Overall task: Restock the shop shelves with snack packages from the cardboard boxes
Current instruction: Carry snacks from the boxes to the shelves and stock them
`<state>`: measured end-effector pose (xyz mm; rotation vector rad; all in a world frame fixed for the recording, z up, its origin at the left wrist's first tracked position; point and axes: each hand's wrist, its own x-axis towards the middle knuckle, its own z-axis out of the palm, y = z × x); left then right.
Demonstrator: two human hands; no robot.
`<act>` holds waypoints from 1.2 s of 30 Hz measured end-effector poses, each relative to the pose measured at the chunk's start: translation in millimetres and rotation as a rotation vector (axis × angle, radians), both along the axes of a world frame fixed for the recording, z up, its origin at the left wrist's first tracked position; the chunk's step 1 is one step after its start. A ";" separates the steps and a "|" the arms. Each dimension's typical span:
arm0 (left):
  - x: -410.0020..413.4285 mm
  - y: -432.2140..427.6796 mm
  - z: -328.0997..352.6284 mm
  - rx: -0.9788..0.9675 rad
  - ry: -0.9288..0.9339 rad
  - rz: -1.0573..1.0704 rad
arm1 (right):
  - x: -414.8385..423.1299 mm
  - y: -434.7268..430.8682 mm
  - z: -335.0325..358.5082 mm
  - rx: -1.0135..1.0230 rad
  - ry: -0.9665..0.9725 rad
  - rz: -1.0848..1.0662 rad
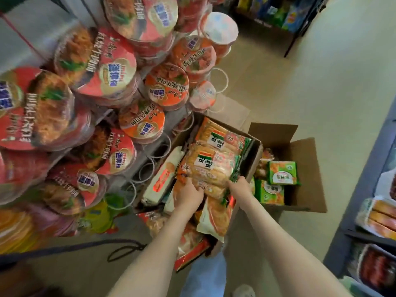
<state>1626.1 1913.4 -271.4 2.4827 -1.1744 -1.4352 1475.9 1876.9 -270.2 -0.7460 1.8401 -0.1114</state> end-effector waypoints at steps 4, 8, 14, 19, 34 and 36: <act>-13.3 -9.9 -16.0 0.090 0.158 0.252 | -1.5 -0.4 -13.4 0.029 0.008 -0.010; -33.3 -10.8 -22.7 0.120 0.492 0.600 | -9.1 7.7 -10.0 0.011 -0.033 -0.038; -64.7 -16.6 -6.5 0.040 0.831 0.926 | -36.0 24.1 13.0 -0.032 -0.175 0.019; -92.7 -8.0 14.8 -0.025 0.686 0.910 | -63.4 44.1 36.2 -0.049 -0.277 -0.006; -222.3 99.8 162.9 0.044 1.127 0.093 | -259.9 206.5 176.0 -0.511 -0.080 -0.450; -256.2 116.3 188.3 0.071 1.174 -0.069 | -288.3 246.7 205.6 -0.564 -0.139 -0.491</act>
